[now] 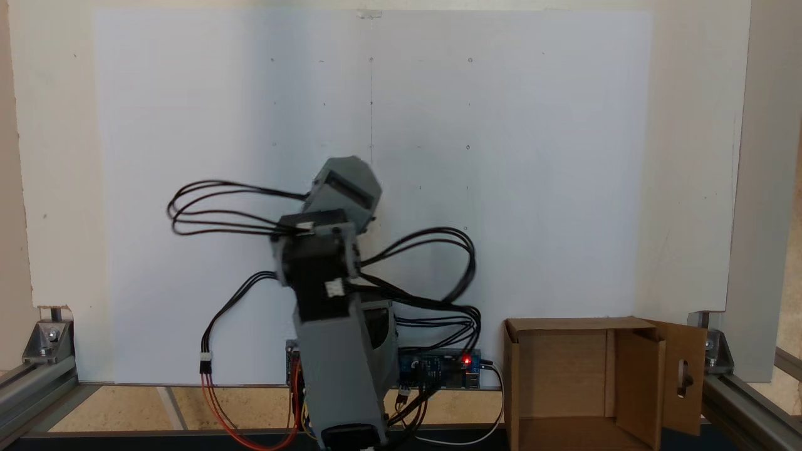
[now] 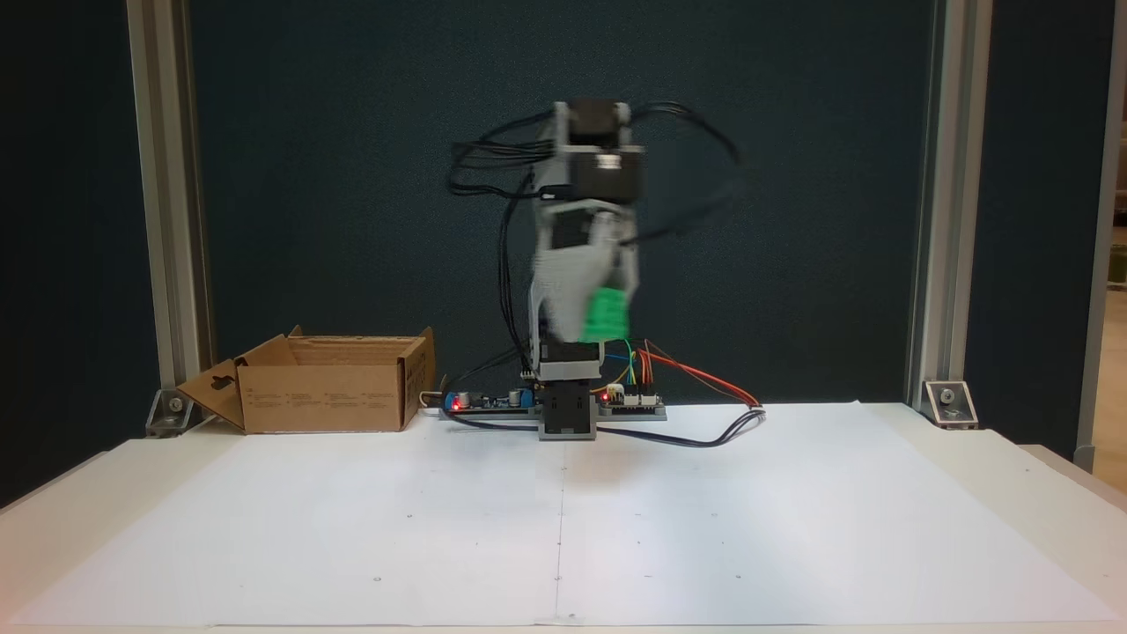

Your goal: Grasp a green dice and put it in the bin.

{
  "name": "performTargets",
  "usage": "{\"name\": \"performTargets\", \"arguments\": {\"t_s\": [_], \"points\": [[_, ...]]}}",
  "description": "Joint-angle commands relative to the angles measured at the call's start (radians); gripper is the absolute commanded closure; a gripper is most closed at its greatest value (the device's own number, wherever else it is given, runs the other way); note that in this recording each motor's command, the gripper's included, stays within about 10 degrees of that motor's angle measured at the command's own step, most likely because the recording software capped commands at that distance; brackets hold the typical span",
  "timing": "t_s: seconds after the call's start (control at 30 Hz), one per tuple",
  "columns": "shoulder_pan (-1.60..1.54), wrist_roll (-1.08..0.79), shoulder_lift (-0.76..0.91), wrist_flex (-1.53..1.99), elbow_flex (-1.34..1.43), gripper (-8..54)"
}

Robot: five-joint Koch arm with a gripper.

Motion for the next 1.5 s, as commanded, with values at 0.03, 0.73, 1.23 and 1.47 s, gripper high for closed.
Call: {"name": "performTargets", "arguments": {"t_s": [0.03, 0.73, 1.23, 1.47], "points": [[0.230, -0.194, 0.026, -0.166, -0.055, 34.0], [1.819, -1.017, -0.227, -0.276, -0.245, 34.0], [1.968, -1.150, -0.448, -0.279, -0.192, 12.1], [1.893, -1.072, -0.436, -0.486, -0.193, 1.1]]}}
